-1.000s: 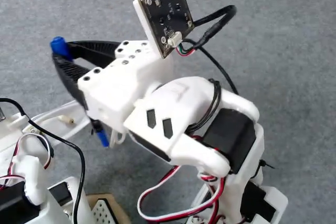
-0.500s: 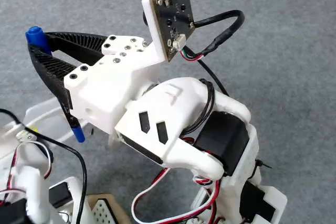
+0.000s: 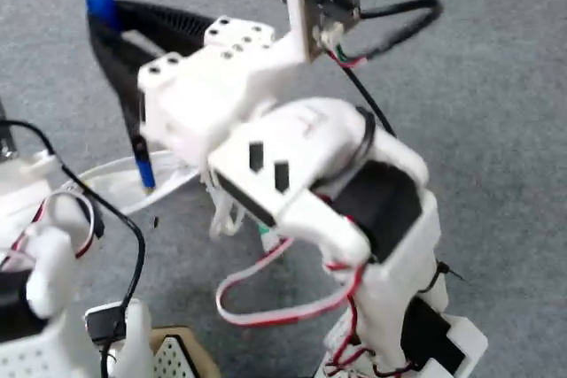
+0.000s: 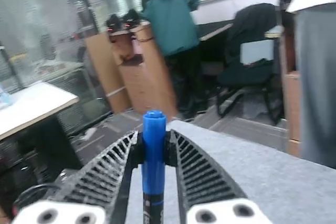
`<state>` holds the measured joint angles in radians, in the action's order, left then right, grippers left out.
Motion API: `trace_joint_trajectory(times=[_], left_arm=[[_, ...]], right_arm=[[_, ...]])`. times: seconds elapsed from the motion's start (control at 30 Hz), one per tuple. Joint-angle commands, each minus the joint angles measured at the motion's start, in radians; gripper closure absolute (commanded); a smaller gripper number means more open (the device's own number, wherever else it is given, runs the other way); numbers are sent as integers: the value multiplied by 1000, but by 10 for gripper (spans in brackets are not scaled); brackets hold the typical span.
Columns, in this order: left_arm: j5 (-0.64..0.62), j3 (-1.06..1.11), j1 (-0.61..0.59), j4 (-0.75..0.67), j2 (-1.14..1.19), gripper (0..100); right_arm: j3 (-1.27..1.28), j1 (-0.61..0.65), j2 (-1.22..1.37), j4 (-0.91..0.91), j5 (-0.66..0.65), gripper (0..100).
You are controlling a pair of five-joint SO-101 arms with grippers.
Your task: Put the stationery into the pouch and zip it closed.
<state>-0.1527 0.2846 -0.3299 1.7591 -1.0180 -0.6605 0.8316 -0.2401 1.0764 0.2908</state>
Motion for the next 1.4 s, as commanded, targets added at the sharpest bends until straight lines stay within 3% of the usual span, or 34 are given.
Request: trace_joint_trajectory(times=[0.0, 0.37, 0.63, 1.13, 1.37], left_arm=[[-5, -45, 35, 6, 72, 973], [-3, -47, 27, -2, 221, 973], [-5, -45, 27, -3, 227, 973], [-9, -44, 27, -23, 230, 973], [-9, -44, 27, -26, 232, 973]], right_arm=[[90, -71, 33, -114, 6, 986], [458, -97, 36, -408, 6, 986], [469, -97, 30, -354, 6, 986], [731, -94, -305, -302, 6, 986], [822, -12, -456, -227, -189, 986]])
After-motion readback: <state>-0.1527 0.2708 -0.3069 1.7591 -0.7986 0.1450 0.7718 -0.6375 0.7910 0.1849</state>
